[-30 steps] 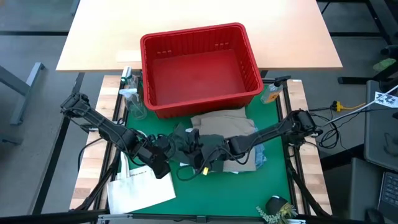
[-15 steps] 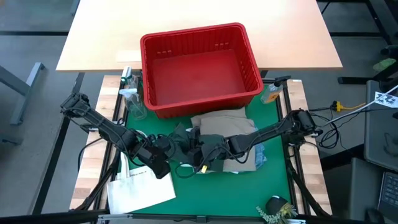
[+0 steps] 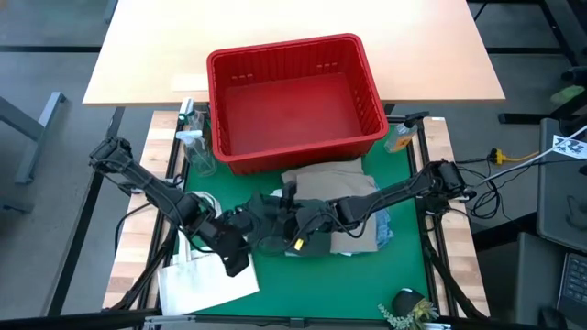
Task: Fold Laundry from Bin
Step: Fold the green polo shirt
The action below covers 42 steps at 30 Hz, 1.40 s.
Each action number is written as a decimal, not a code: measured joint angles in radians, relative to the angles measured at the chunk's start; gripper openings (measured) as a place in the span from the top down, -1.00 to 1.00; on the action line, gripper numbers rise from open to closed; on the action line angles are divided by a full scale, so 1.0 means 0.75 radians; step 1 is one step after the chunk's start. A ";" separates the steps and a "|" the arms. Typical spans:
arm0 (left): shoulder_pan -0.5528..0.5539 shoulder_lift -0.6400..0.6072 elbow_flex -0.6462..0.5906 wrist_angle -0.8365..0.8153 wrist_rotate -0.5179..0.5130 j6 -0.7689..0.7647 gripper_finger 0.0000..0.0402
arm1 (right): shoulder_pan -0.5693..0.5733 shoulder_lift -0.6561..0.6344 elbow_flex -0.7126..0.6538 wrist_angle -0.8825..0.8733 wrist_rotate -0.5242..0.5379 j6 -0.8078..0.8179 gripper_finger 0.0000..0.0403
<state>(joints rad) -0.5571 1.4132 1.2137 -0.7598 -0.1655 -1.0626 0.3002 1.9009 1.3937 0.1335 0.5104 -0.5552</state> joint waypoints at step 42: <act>0.241 0.047 -0.001 -0.041 -0.309 0.067 0.81 | 0.149 -0.299 0.001 -0.910 -0.218 0.770 0.17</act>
<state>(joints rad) -0.3764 1.4487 1.2133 -0.7902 -0.3973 -1.0122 0.4122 1.6764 1.3941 -0.5488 0.3466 0.0219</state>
